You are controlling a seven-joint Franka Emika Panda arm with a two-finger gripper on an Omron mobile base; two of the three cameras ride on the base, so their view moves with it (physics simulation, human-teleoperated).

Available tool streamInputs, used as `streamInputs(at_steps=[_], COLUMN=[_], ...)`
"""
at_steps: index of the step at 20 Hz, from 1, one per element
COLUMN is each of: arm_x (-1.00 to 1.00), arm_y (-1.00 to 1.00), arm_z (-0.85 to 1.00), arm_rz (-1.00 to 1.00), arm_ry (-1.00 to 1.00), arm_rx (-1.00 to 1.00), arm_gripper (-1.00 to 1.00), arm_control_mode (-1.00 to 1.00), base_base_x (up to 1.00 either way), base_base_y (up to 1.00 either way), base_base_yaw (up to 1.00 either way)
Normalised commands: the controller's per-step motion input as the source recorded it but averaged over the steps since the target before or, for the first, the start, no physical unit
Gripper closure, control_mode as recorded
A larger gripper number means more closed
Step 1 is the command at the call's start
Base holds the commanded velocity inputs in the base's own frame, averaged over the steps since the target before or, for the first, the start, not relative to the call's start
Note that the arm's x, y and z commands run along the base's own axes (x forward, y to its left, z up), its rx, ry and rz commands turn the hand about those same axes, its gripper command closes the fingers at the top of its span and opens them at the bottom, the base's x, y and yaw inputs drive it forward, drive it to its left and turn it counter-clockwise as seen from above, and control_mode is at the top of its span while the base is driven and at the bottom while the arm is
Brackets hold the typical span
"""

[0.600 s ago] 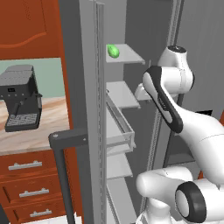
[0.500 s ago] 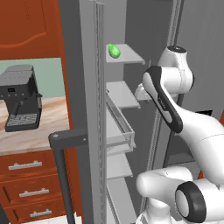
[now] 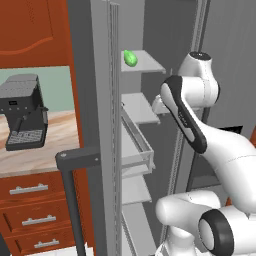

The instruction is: Place the cold items (corn and squash) from the fridge in one tupperware on the dining counter. Place the warm items (hot dog and kebab skewer) in the stove area in another tupperware.

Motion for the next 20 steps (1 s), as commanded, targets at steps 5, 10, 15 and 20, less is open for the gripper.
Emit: streamInputs(at_steps=[5, 10, 15, 20], arm_x=[0.12, 0.2, 0.03, 0.37], arm_y=[0.91, -0.07, -0.02, -0.03], arm_z=[0.27, 0.38, 0.87, 0.75], arm_rz=[-0.11, -0.08, 0.06, -0.03], arm_ry=[-0.41, -0.41, -0.22, 0.16], arm_rx=[-0.1, 0.04, 0.08, -0.1], arm_gripper=[-1.0, -1.0, -1.0, -1.0], arm_control_mode=[-1.0, -1.0, -1.0, -1.0], base_base_x=[0.0, 0.0, 0.0, 0.0], base_base_y=[0.0, 0.0, 0.0, 0.0], base_base_yaw=[0.0, 0.0, 0.0, 0.0])
